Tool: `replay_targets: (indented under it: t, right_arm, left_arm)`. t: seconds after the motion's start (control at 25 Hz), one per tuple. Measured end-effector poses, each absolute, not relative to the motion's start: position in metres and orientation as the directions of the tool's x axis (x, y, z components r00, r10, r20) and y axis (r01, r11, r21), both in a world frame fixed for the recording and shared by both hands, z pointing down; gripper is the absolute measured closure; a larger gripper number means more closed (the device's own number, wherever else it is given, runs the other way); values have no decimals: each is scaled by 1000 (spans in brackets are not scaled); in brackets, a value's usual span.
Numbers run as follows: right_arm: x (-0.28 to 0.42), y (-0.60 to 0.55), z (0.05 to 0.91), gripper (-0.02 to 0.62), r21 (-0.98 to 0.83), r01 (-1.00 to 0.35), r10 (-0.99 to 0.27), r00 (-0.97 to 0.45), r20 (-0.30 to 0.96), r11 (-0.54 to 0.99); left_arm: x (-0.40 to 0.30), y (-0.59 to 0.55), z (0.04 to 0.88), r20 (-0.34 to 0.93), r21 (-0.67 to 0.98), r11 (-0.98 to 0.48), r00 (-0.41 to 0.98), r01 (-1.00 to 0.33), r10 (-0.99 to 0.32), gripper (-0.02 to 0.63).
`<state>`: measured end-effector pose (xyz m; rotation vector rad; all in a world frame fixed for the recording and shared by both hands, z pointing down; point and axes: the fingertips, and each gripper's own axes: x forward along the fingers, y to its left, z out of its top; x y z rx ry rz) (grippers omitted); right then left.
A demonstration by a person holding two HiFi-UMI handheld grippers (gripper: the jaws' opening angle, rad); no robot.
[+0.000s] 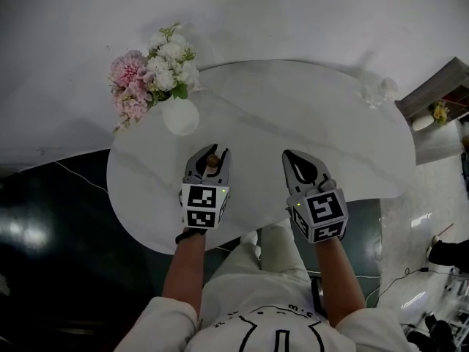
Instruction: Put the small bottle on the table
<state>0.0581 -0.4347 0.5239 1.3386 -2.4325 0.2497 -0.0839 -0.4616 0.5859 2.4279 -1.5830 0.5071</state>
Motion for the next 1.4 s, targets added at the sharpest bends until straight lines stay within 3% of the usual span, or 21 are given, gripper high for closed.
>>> replay_targets:
  t: [1.4]
  right_arm:
    - [52,-411,532,601,5,-850,-775,-478,413,527]
  left_arm:
    - [-67,-459,615,437,-83,-494,414,-865,-799,486]
